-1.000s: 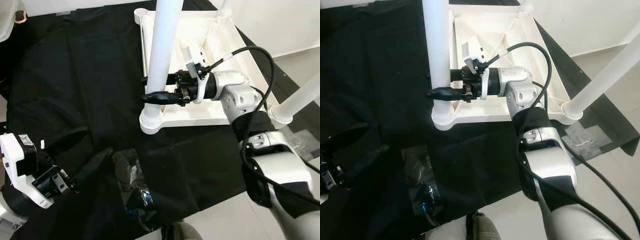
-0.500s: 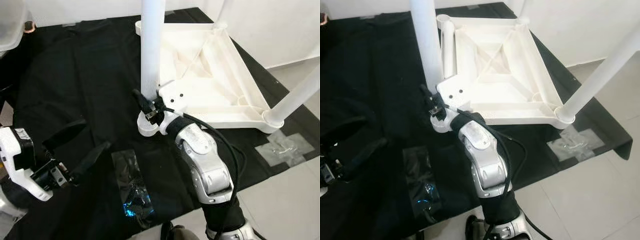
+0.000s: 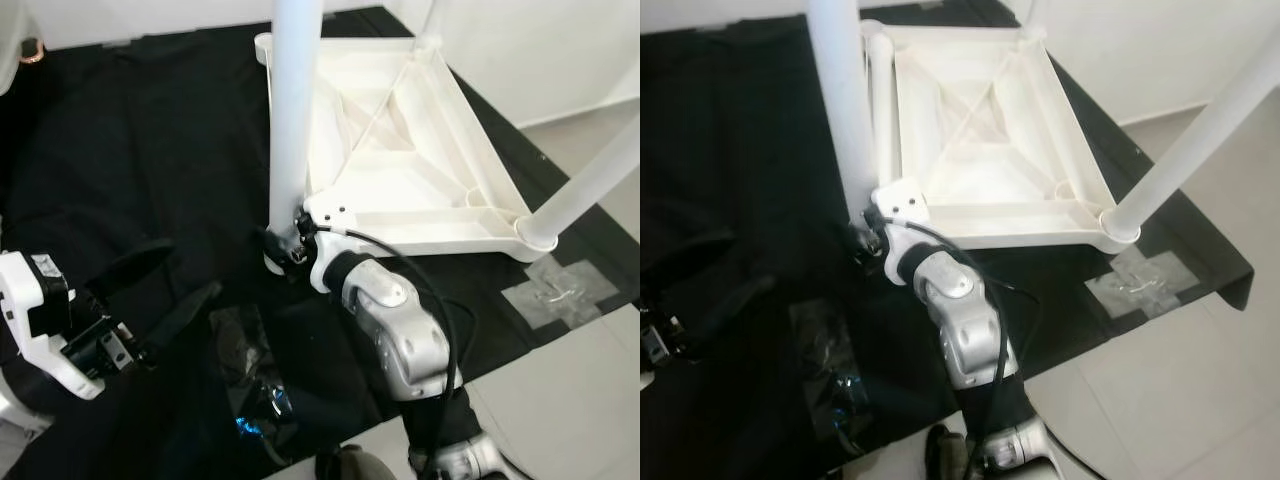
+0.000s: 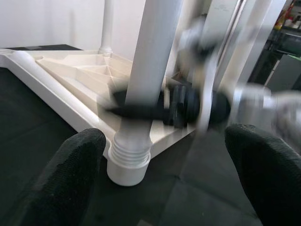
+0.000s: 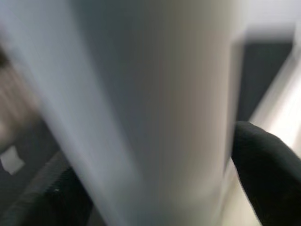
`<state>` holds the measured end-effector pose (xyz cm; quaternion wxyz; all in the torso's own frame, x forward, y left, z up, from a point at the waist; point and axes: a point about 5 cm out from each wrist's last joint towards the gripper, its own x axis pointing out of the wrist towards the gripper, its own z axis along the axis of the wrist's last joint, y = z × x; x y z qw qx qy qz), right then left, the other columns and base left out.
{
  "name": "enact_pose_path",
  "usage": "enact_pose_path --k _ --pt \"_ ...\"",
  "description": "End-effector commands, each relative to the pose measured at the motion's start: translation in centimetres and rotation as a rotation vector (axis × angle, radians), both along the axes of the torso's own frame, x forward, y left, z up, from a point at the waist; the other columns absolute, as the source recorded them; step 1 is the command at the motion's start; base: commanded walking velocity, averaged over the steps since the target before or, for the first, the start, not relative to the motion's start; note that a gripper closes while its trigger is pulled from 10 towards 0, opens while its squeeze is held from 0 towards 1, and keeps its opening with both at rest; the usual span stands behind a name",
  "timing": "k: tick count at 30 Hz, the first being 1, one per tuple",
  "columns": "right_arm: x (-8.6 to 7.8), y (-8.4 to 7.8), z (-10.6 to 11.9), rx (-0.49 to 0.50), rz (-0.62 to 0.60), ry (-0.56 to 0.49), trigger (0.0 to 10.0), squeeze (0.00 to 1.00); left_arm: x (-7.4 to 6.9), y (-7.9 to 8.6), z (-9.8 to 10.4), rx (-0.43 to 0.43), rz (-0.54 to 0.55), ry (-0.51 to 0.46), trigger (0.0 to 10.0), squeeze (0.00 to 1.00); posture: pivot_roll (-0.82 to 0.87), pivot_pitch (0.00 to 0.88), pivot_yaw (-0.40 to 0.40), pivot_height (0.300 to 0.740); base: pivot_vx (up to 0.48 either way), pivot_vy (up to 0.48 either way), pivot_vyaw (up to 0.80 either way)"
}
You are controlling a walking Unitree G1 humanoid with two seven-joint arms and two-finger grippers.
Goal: Building children table
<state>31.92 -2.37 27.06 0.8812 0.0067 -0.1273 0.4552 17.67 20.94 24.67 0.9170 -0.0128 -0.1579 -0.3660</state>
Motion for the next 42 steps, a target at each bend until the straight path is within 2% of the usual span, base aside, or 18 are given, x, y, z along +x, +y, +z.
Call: enact_pose_path --k 1,4,5,6,7,8,12,16,17,18,19,21,30,36,38,39,41,42 --pt "-0.7 0.1 1.5 0.042 0.143 -0.067 10.0 1.0 -0.3 0.0 0.0 0.022 0.001 -0.002 10.0 0.0 0.12 0.298 -0.114 0.74 0.0 0.0 0.0" --pt "0.0 -1.0 2.0 -0.12 0.299 -0.156 10.0 1.0 -0.5 -0.3 0.0 0.017 -0.002 0.0 10.0 0.0 0.12 0.308 -0.12 0.74 0.0 0.0 0.0" --pt "0.2 -1.2 1.9 -0.156 0.335 -0.167 10.0 0.93 -0.5 -0.3 0.0 0.015 -0.003 0.001 10.0 0.0 0.13 0.311 -0.121 0.74 0.0 0.0 0.0" --pt "0.2 -1.2 1.9 -0.156 0.335 -0.167 10.0 0.93 -0.5 -0.3 0.0 0.015 -0.003 0.001 10.0 0.0 0.13 0.311 -0.121 0.74 0.0 0.0 0.0" --pt "0.6 -1.5 1.8 -0.194 0.357 -0.168 10.0 0.31 -0.5 -0.4 0.0 0.015 -0.004 0.001 10.0 0.0 0.13 0.311 -0.121 0.74 0.0 0.0 0.0" --pt "1.0 -1.8 1.7 -0.227 0.379 -0.166 10.0 0.0 -0.6 -0.4 0.0 0.014 -0.004 0.001 10.0 0.0 0.12 0.313 -0.121 0.74 0.0 0.0 0.0" --pt "2.9 -2.7 2.9 -0.271 0.391 -0.163 10.0 0.0 -0.7 -0.4 0.1 0.013 -0.003 0.0 10.0 0.0 0.13 0.322 -0.126 0.74 0.0 0.0 0.0" --pt "3.5 -3.0 3.7 -0.271 0.413 -0.159 10.0 0.0 -0.7 -0.4 0.2 0.013 -0.001 -0.001 10.0 0.0 0.13 0.324 -0.129 0.74 0.0 0.0 0.0" --pt "3.8 -3.1 4.1 -0.262 0.432 -0.151 6.9 0.0 -0.8 -0.4 0.2 0.014 0.0 -0.002 10.0 0.0 0.13 0.328 -0.133 0.74 0.0 0.0 0.0" --pt "3.8 -3.1 4.1 -0.262 0.432 -0.151 6.9 0.0 -0.8 -0.4 0.2 0.014 0.0 -0.002 10.0 0.0 0.13 0.328 -0.133 0.74 0.0 0.0 0.0" --pt "3.9 -3.1 4.3 -0.256 0.458 -0.144 0.7 0.0 -0.8 -0.4 0.2 0.015 0.003 -0.003 10.0 0.0 0.13 0.329 -0.133 0.74 0.0 0.0 0.0" --pt "3.8 -3.2 4.3 -0.264 0.538 -0.136 0.0 0.0 -0.9 -0.2 0.3 0.017 0.009 -0.006 10.0 0.0 0.13 0.332 -0.135 0.74 0.0 0.0 0.0" --pt "3.9 -4.0 3.1 -0.269 0.576 -0.128 0.0 0.0 -0.9 -0.2 0.5 0.021 0.011 -0.009 10.0 0.0 0.12 0.331 -0.126 0.74 0.0 0.0 0.0" --pt "3.9 -5.0 2.1 -0.246 0.49 -0.12 0.0 0.0 -0.8 -0.2 0.4 0.02 0.011 -0.009 10.0 0.0 0.12 0.327 -0.118 0.74 0.0 0.0 0.0" --pt "3.7 -5.1 1.1 -0.237 0.429 -0.115 0.0 0.0 -0.8 -0.1 0.4 0.019 0.012 -0.008 10.0 0.0 0.12 0.321 -0.118 0.74 0.0 0.0 0.0" --pt "3.2 -4.4 -0.3 -0.199 0.319 -0.065 0.0 0.0 -0.9 -0.1 0.4 0.019 0.013 -0.008 10.0 0.0 0.12 0.319 -0.119 0.74 0.0 0.0 0.0" --pt "2.4 -3.6 -3.1 -0.166 -0.064 -0.007 0.0 0.0 -0.9 0.0 0.3 0.02 0.014 -0.006 10.0 0.0 0.12 0.32 -0.115 0.74 0.0 0.0 0.0" --pt "2.4 -3.6 -3.1 -0.166 -0.064 -0.007 0.0 0.0 -0.9 0.0 0.3 0.02 0.014 -0.006 10.0 0.0 0.12 0.32 -0.115 0.74 0.0 0.0 0.0"
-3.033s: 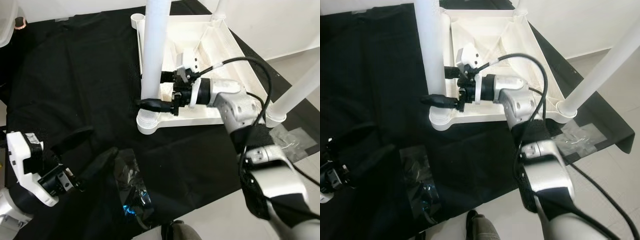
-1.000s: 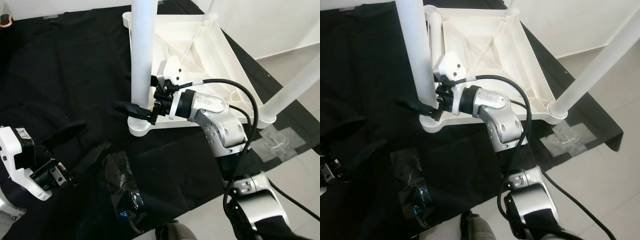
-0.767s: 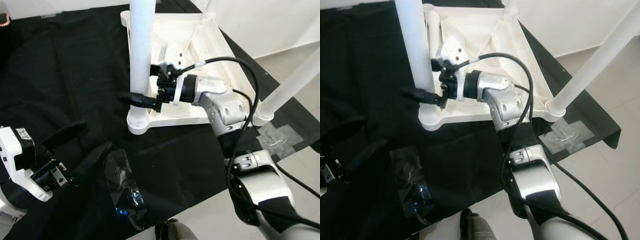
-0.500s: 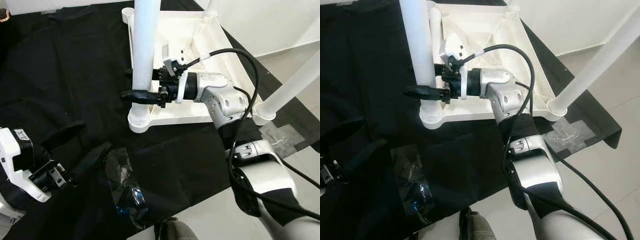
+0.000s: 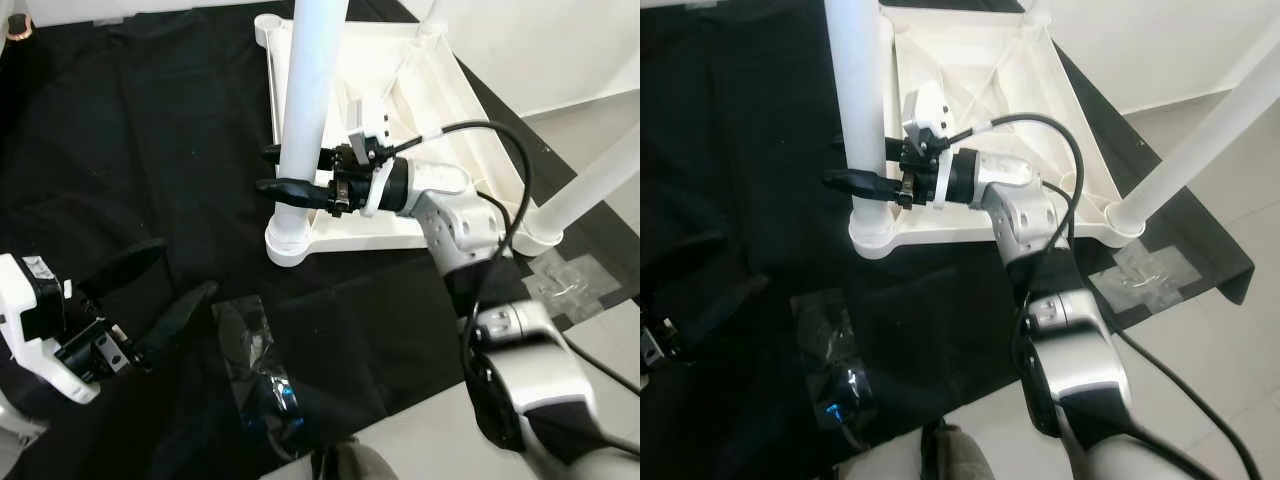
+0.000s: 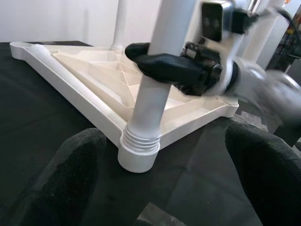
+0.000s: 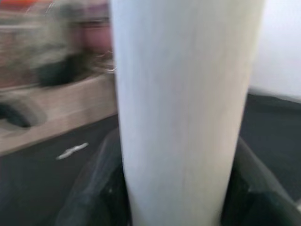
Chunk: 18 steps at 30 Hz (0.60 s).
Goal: Building children table
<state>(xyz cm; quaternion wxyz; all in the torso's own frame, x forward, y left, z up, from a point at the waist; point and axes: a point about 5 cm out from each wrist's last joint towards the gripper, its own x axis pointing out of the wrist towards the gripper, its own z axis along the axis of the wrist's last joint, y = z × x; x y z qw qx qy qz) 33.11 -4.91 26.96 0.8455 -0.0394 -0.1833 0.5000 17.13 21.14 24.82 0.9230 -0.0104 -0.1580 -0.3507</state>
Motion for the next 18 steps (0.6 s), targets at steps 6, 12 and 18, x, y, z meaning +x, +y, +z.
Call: enact_pose_path --k 6,12,18 --pt "-3.7 -0.5 -7.4 0.002 -0.635 0.232 0.0 0.0 -0.1 -0.1 0.1 0.022 -0.023 0.0 10.0 0.0 0.12 0.326 -0.103 0.74 0.0 0.0 0.0" --pt "-4.8 2.3 -7.9 -0.046 -0.492 0.235 0.0 0.0 0.1 -0.4 0.3 0.015 -0.033 -0.012 10.0 0.0 0.12 0.307 -0.101 0.74 0.0 0.0 0.0" --pt "-5.1 2.8 -6.7 -0.057 -0.495 0.249 10.0 0.0 0.1 -0.2 0.3 0.022 -0.031 -0.011 10.0 0.0 0.12 0.31 -0.1 0.74 0.0 0.0 0.0"
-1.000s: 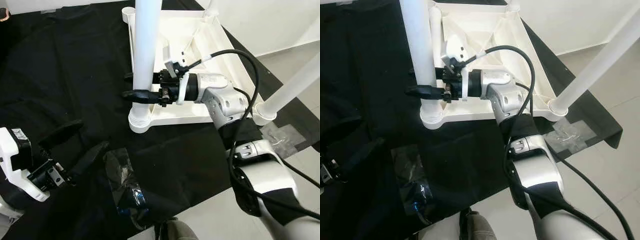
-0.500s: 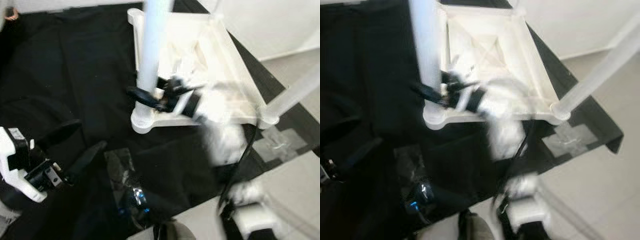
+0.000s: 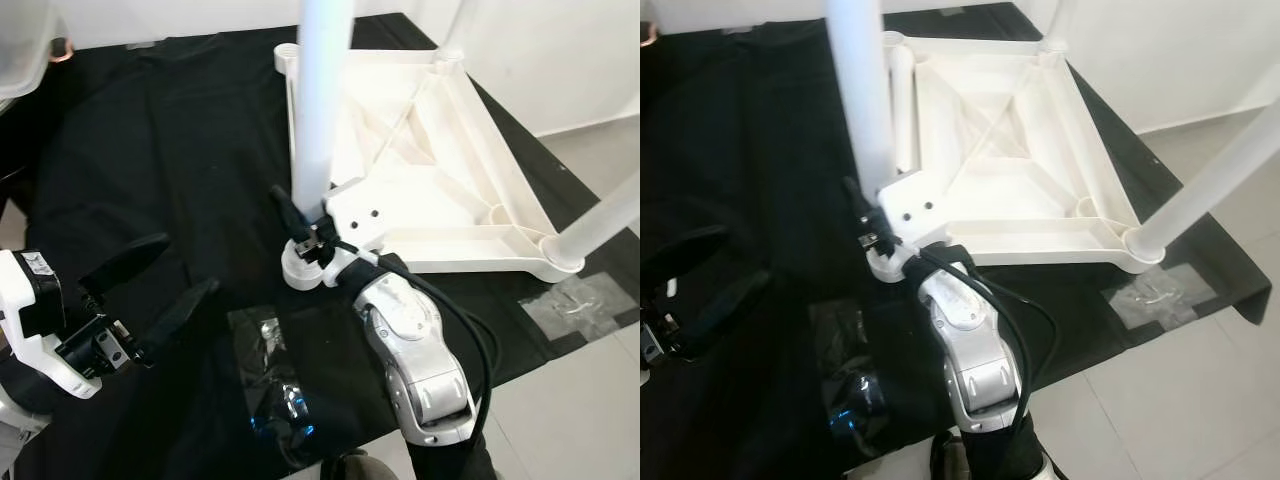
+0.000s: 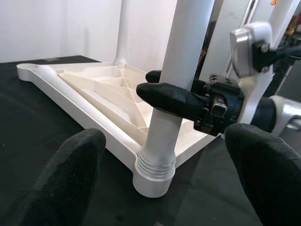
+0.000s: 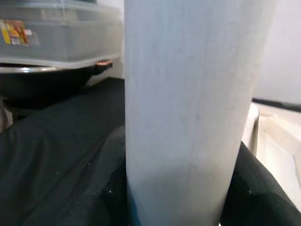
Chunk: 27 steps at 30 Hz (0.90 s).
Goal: Building children table
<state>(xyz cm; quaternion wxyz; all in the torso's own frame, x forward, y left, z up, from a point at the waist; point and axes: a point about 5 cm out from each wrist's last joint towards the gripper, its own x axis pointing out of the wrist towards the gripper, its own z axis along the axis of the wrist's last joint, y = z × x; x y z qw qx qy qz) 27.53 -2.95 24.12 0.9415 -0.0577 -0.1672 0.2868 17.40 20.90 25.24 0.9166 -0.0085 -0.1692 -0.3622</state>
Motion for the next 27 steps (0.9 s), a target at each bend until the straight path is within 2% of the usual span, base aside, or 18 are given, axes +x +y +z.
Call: enact_pose_path --k 1,2,3,5,6,7,8,9,12,13,14,17,19,20,21,23,26,27 --pt "1.0 0.5 -3.0 -0.013 -0.021 0.225 10.0 0.78 -0.1 0.1 -0.1 0.024 -0.007 0.013 10.0 0.0 0.12 0.312 -0.1 0.74 0.0 0.0 0.0" --pt "1.5 0.3 -2.0 0.018 0.022 0.211 10.0 1.0 -0.1 0.1 -0.1 0.025 -0.007 0.013 10.0 0.0 0.13 0.314 -0.101 0.74 0.0 0.0 0.0" --pt "1.5 0.3 -2.0 0.018 0.022 0.211 10.0 1.0 -0.1 0.1 -0.1 0.025 -0.007 0.013 10.0 0.0 0.13 0.314 -0.101 0.74 0.0 0.0 0.0" --pt "1.9 0.3 -0.1 0.041 0.144 0.152 10.0 1.0 -0.2 0.1 -0.1 0.027 -0.005 0.013 10.0 0.0 0.13 0.316 -0.104 0.74 0.0 0.0 0.0" --pt "1.9 0.3 -0.1 0.041 0.144 0.152 10.0 1.0 -0.2 0.1 -0.1 0.027 -0.005 0.013 10.0 0.0 0.13 0.316 -0.104 0.74 0.0 0.0 0.0" --pt "2.0 0.3 1.0 0.019 0.234 0.079 10.0 1.0 -0.3 0.1 -0.1 0.028 -0.004 0.014 10.0 0.0 0.12 0.317 -0.107 0.74 0.0 0.0 0.0" --pt "1.9 0.2 2.1 -0.029 0.39 0.01 10.0 1.0 -0.3 0.1 -0.1 0.028 -0.002 0.015 10.0 0.0 0.13 0.323 -0.111 0.74 0.0 0.0 0.0" --pt "1.9 0.2 2.1 -0.029 0.39 0.01 10.0 1.0 -0.3 0.1 -0.1 0.028 -0.002 0.015 10.0 0.0 0.13 0.323 -0.111 0.74 0.0 0.0 0.0" --pt "2.0 -0.2 2.3 -0.139 0.584 0.0 10.0 1.0 -0.4 -0.1 -0.1 0.026 -0.003 0.017 10.0 0.0 0.13 0.329 -0.114 0.74 0.0 0.0 0.0" --pt "2.6 -0.6 2.4 -0.196 0.608 -0.017 10.0 0.79 -0.5 -0.1 -0.1 0.025 -0.004 0.018 10.0 0.0 0.13 0.332 -0.114 0.74 0.0 0.0 0.0" --pt "3.1 -1.0 2.5 -0.238 0.637 -0.014 10.0 0.0 -0.5 -0.1 -0.1 0.024 -0.003 0.019 10.0 0.0 0.13 0.332 -0.114 0.74 0.0 0.0 0.0" --pt "4.0 -1.7 3.0 -0.295 0.683 -0.02 10.0 0.0 -0.6 -0.2 -0.1 0.023 -0.002 0.019 10.0 0.0 0.14 0.338 -0.117 0.74 0.0 0.0 0.0" --pt "4.8 -2.1 3.6 -0.29 0.702 -0.007 10.0 0.0 -0.7 -0.2 -0.1 0.023 -0.001 0.02 10.0 0.0 0.14 0.342 -0.118 0.74 0.0 0.0 0.0" --pt "5.7 -2.4 4.2 -0.288 0.7 -0.003 10.0 0.0 -0.8 -0.2 -0.1 0.022 0.0 0.021 10.0 0.0 0.14 0.342 -0.118 0.74 0.0 0.0 0.0" --pt "5.7 -2.4 4.2 -0.288 0.7 -0.003 10.0 0.0 -0.8 -0.2 -0.1 0.022 0.0 0.021 10.0 0.0 0.14 0.342 -0.118 0.74 0.0 0.0 0.0" --pt "7.2 -3.0 5.7 -0.261 0.762 0.013 10.0 0.0 -0.9 -0.2 -0.1 0.022 0.002 0.025 10.0 0.0 0.15 0.35 -0.122 0.74 0.0 0.0 0.0" --pt "8.0 -3.4 6.6 -0.255 0.794 0.015 10.0 0.0 -1.0 -0.2 -0.1 0.023 0.005 0.027 10.0 0.0 0.15 0.356 -0.123 0.74 0.0 0.0 0.0" --pt "8.7 -3.8 7.1 -0.272 0.804 0.011 7.3 0.0 -1.1 -0.1 0.0 0.025 0.01 0.029 10.0 0.0 0.15 0.356 -0.123 0.74 0.0 0.0 0.0"
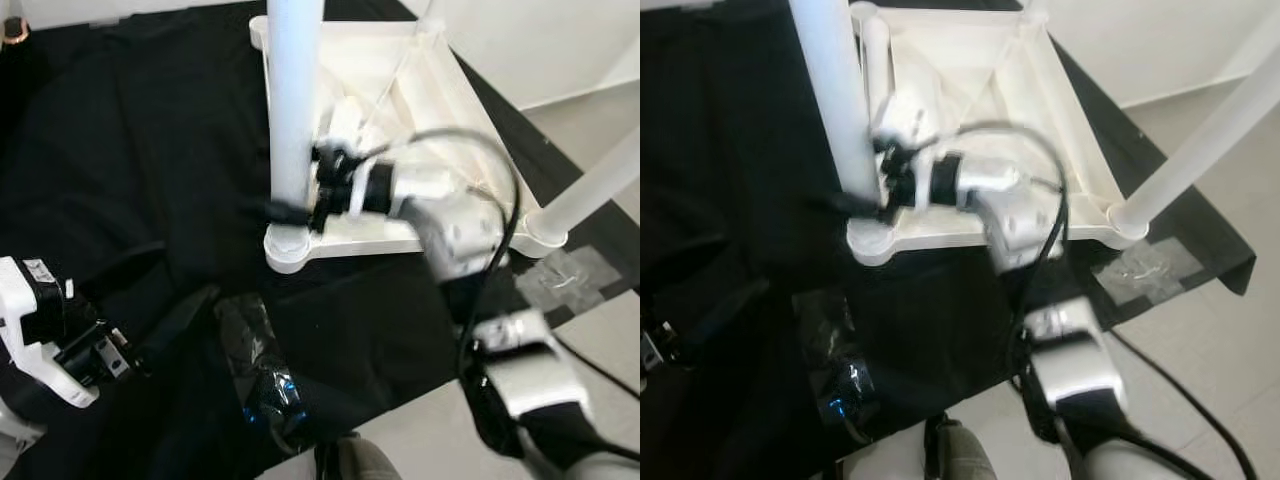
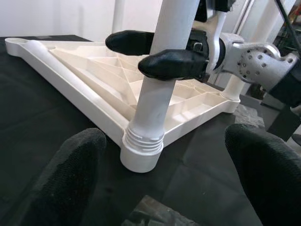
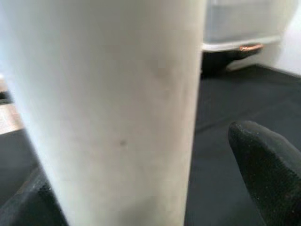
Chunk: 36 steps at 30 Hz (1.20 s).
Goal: Building children table
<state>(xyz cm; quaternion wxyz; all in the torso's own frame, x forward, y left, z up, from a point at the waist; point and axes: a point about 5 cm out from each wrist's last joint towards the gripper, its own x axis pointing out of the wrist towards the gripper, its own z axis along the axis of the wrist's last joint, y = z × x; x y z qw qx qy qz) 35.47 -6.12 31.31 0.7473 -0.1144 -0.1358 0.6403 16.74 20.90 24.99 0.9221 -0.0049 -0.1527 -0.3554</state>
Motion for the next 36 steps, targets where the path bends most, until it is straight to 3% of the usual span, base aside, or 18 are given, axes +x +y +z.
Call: enact_pose_path --k 1,2,3,15,21,22,23,25,26,27,28,29,31,33,35,36 --pt "0.8 -0.6 -0.1 -0.003 0.026 0.011 7.3 0.0 -0.5 -0.1 0.2 0.009 -0.008 0.0 10.0 0.0 0.15 0.356 -0.123 0.74 0.0 0.0 0.0" --pt "1.0 -0.7 0.0 -0.01 0.03 0.007 7.3 0.0 -0.5 -0.1 0.2 0.009 -0.007 0.0 10.0 0.0 0.15 0.356 -0.123 0.74 0.0 0.0 0.0" --pt "1.0 -0.8 0.1 -0.015 0.045 0.008 0.0 0.0 -0.6 -0.1 0.2 0.011 -0.005 0.001 10.0 0.0 0.16 0.36 -0.124 0.74 0.0 0.0 0.0" --pt "1.1 -1.6 0.3 -0.081 0.175 0.037 0.0 0.0 -0.6 0.0 0.3 0.015 -0.001 0.004 10.0 0.0 0.15 0.355 -0.118 0.74 0.0 0.0 0.0" --pt "-0.3 -2.3 -3.3 -0.141 0.213 0.102 0.0 0.0 -0.5 -0.1 0.1 0.014 -0.005 0.004 10.0 0.0 0.14 0.342 -0.131 0.74 0.0 0.0 0.0" --pt "-1.0 -0.8 -6.2 -0.11 0.04 0.156 0.0 0.0 -0.6 0.0 0.1 0.017 -0.002 0.005 10.0 0.0 0.14 0.339 -0.141 0.74 0.0 0.0 0.0" --pt "-1.5 0.6 -8.9 -0.075 -0.234 0.181 0.0 0.0 -0.7 0.1 0.0 0.02 0.003 0.005 10.0 0.0 0.14 0.339 -0.142 0.74 0.0 0.0 0.0" --pt "-1.5 0.6 -8.9 -0.075 -0.234 0.181 0.0 0.0 -0.7 0.1 0.0 0.02 0.003 0.005 10.0 0.0 0.14 0.339 -0.142 0.74 0.0 0.0 0.0" --pt "-3.3 1.0 -12.6 -0.036 -0.527 0.288 0.0 0.0 -0.7 0.3 0.1 0.026 0.01 0.005 10.0 0.0 0.14 0.339 -0.138 0.74 0.0 0.0 0.0" --pt "-5.3 1.2 -14.8 -0.026 -0.71 0.316 0.0 0.0 -0.7 0.6 0.2 0.035 0.02 0.003 10.0 0.0 0.15 0.346 -0.129 0.74 0.0 0.0 0.0" --pt "-5.3 1.2 -14.8 -0.026 -0.71 0.316 0.0 0.0 -0.7 0.6 0.2 0.035 0.02 0.003 10.0 0.0 0.15 0.346 -0.129 0.74 0.0 0.0 0.0" --pt "-6.6 1.4 -15.7 -0.023 -0.786 0.329 0.0 0.0 -0.6 0.8 0.2 0.041 0.026 0.001 10.0 0.0 0.15 0.346 -0.129 0.74 0.0 0.0 0.0" --pt "-6.5 1.6 -15.5 -0.014 -0.832 0.281 0.0 0.0 -0.5 0.9 0.3 0.039 0.028 -0.005 10.0 0.0 0.15 0.323 -0.113 0.74 0.0 0.0 0.0" --pt "-4.9 2.4 -14.4 0.016 -0.874 0.263 0.0 0.0 -0.1 1.0 0.3 0.034 0.026 -0.011 10.0 0.0 0.15 0.304 -0.107 0.74 0.0 0.0 0.0" --pt "-4.5 3.1 -14.0 0.0 -0.851 0.261 0.0 0.0 0.0 1.0 0.3 0.032 0.024 -0.013 10.0 0.0 0.15 0.301 -0.108 0.74 0.0 0.0 0.0" --pt "-4.2 3.3 -13.6 -0.005 -0.855 0.263 7.8 0.0 0.0 1.0 0.2 0.031 0.022 -0.014 10.0 0.0 0.15 0.299 -0.109 0.74 0.0 0.0 0.0"
